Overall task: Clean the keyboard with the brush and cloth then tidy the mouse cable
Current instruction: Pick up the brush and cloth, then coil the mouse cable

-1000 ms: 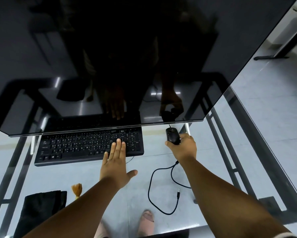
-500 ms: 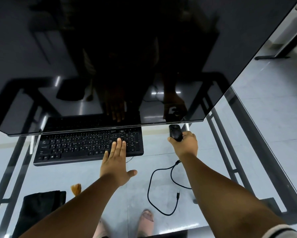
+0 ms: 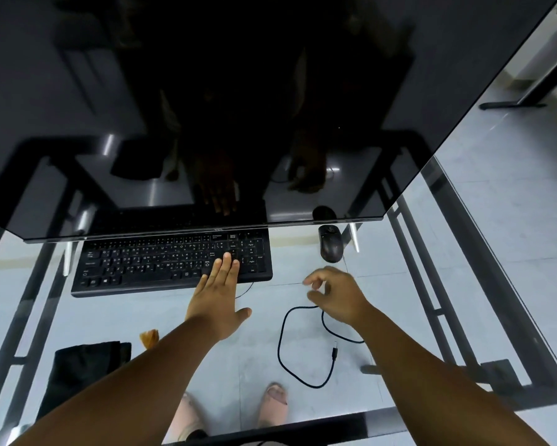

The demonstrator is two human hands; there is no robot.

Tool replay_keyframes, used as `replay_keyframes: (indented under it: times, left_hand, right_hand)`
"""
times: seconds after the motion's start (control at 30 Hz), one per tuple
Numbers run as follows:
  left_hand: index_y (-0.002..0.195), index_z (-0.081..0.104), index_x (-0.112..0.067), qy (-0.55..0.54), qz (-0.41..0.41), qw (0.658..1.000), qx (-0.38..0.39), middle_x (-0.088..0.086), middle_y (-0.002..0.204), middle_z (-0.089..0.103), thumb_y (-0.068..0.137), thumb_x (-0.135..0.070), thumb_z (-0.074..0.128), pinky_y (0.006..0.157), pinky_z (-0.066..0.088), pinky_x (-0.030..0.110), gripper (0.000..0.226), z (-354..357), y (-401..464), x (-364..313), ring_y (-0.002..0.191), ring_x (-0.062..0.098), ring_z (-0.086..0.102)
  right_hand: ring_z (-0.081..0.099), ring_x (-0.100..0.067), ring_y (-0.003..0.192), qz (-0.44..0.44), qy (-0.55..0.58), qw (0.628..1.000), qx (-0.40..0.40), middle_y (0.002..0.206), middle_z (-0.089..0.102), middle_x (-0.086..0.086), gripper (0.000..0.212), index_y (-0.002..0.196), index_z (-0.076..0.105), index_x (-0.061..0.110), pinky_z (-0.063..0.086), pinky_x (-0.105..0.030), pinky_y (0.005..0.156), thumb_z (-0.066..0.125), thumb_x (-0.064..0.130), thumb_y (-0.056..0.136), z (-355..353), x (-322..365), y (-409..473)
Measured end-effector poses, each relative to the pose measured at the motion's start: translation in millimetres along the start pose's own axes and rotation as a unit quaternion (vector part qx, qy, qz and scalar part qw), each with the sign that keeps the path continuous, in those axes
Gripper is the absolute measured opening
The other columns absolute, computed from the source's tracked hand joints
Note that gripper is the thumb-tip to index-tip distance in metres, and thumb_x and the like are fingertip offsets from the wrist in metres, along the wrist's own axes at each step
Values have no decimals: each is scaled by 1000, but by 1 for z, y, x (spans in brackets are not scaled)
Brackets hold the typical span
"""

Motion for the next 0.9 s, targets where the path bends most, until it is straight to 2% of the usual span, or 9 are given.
replay_keyframes:
  times: [0.1, 0.27, 0.4, 0.47, 0.53, 0.63, 0.73, 0.8, 0.9]
  left_hand:
    - [153, -14, -17, -15, 14, 1000, -2, -1, 158, -28, 93, -53, 49, 121, -2, 35, 94, 2, -6, 6, 147, 17, -20]
    - [156, 6, -19, -71, 26, 997, -14, -2, 162, -14, 94, -48, 51, 120, 6, 33, 81, 6, -17, 7, 149, 16, -10]
    - [144, 42, -27, -225, 22, 971, -80, -16, 157, 16, 93, -42, 58, 111, 27, 22, 56, 4, -31, 5, 143, 2, 19]
    - [133, 53, -30, -349, -2, 935, -69, -20, 145, 35, 90, -39, 64, 106, 29, 17, 45, 0, -36, 0, 132, -3, 35]
    - [117, 63, -35, -504, -38, 863, 3, -17, 133, 56, 88, -38, 69, 107, 37, 23, 31, 0, -36, -8, 124, 2, 51]
    - [99, 70, -27, -585, -40, 805, 86, -14, 113, 70, 89, -38, 68, 105, 40, 27, 15, -9, -37, -18, 115, 2, 59]
    - [82, 61, -17, -640, -36, 757, 127, -6, 98, 73, 94, -26, 62, 99, 41, 31, 15, -27, -41, -23, 108, 10, 66]
    - [79, 57, -12, -701, -38, 697, 146, 10, 81, 69, 97, -26, 54, 90, 44, 33, 23, -40, -45, -20, 84, 21, 69]
    - [75, 54, -11, -762, -55, 621, 174, 5, 53, 45, 92, -35, 54, 63, 44, 29, 29, -59, -52, -11, 54, 21, 47]
  right_hand:
    - [57, -1, 79, -30, -102, 991, 77, 91, 57, 14, 25, 95, 71, 36, 45, -19, 75, 78, 27, 73, 13, -5, -10]
    - [52, -7, 87, -46, -236, 969, 64, 81, 52, 18, 10, 74, 69, 33, 44, -35, 87, 75, 27, 79, 19, 14, -11]
    - [54, -4, 88, -43, -163, 985, 27, 82, 57, 18, 31, 68, 57, 37, 48, -30, 81, 67, 13, 84, 22, 26, -10]
    - [55, -1, 81, -41, -89, 995, -9, 79, 61, 18, 33, 69, 55, 37, 45, -23, 74, 65, 11, 86, 21, 37, -5]
    - [55, 0, 73, -44, -36, 998, -33, 75, 62, 17, 28, 72, 57, 32, 44, -20, 70, 65, 11, 88, 19, 50, 0]
    - [55, 0, 70, -54, 4, 997, -63, 73, 61, 15, 25, 74, 58, 30, 43, -14, 68, 65, 10, 88, 13, 70, 5]
    - [58, -2, 68, -37, 31, 994, -99, 75, 62, 12, 25, 75, 56, 30, 47, -19, 68, 63, 12, 90, 5, 80, 15]
    - [61, -12, 72, -16, 28, 992, -120, 78, 62, 9, 23, 75, 55, 31, 50, -27, 70, 64, 16, 90, -2, 83, 22]
    - [60, -12, 80, 1, -21, 992, -125, 82, 63, 7, 16, 77, 57, 28, 49, -28, 71, 66, 24, 89, -9, 83, 27]
Point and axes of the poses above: each hand's wrist, its own y-axis towards the middle knuckle, its own z-axis out of the palm, x = y × z, the point moved 3 cm from there along y, towards the middle knuckle
